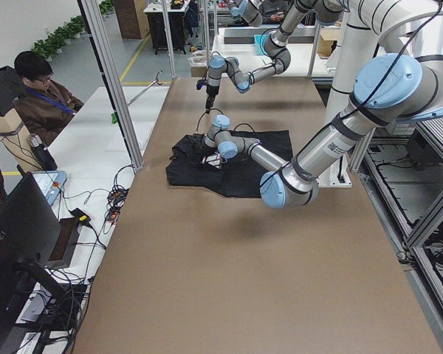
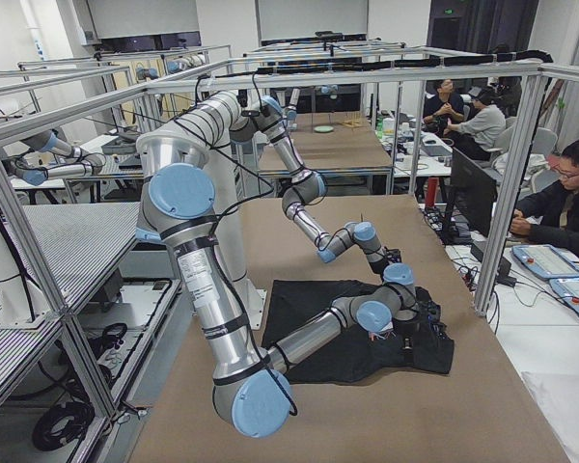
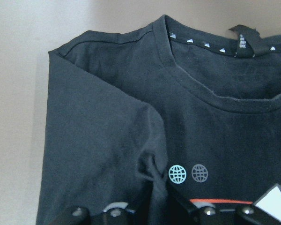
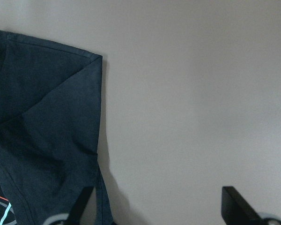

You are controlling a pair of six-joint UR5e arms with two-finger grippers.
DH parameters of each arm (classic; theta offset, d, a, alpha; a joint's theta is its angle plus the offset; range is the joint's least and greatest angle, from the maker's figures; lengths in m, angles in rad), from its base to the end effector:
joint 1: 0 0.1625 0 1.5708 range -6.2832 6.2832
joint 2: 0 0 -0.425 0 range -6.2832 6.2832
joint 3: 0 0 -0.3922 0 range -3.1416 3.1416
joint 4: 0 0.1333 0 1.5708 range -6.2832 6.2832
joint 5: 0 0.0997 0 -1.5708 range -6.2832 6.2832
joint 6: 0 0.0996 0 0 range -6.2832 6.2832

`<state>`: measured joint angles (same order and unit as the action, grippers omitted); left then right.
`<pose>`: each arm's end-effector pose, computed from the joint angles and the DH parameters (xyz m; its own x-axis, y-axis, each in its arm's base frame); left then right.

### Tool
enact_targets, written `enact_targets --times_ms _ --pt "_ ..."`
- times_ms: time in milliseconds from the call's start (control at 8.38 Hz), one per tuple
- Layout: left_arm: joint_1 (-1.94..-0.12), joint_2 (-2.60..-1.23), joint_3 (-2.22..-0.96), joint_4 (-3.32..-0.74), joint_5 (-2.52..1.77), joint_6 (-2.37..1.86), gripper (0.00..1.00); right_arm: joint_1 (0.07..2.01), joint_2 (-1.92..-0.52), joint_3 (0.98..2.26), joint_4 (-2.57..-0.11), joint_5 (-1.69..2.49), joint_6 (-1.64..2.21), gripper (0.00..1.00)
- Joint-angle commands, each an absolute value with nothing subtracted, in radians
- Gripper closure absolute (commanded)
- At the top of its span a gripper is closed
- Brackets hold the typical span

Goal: Fold clothes
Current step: 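Fold the sleeve nearest the left gripper inward over the shirt body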

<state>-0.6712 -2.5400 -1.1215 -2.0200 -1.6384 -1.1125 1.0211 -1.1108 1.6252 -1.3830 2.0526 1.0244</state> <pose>0.5705 -0.6148 0.1822 0.6527 0.0453 -0.7562 0.3213 0.8875 0.3304 -0.2722 -0.6111 0.3533 0.6522 0.1830 0.7357 -0.3048 0.9518 0.0334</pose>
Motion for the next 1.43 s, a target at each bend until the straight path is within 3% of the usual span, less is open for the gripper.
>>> enact_targets --times_ms 0,119,239,716,955,1313 --pt "-0.67 -2.545 -1.112 -2.022 -1.638 -1.123 1.0 1.022 -1.114 1.623 -1.382 2.051 1.025 0.06" --pt "-0.67 -2.545 -1.112 -2.023 -1.638 -1.123 0.59 1.022 -1.114 1.624 -1.382 2.051 1.025 0.06" --pt "-0.663 -2.543 -1.112 -2.026 -1.62 -1.121 0.01 1.022 -1.114 1.624 -1.382 2.051 1.025 0.06" --pt "-0.673 -2.545 -1.123 -2.068 -1.609 -1.074 0.0 1.022 -1.109 1.628 -1.382 2.054 1.025 0.06" --pt "-0.719 -2.46 -1.152 -2.228 -1.73 -1.068 0.0 1.025 -1.106 1.653 -1.382 2.08 1.025 0.06" --pt "-0.742 -2.274 -1.349 -2.293 -1.815 -1.101 0.0 1.026 -1.207 1.828 -1.394 2.124 1.026 0.06"
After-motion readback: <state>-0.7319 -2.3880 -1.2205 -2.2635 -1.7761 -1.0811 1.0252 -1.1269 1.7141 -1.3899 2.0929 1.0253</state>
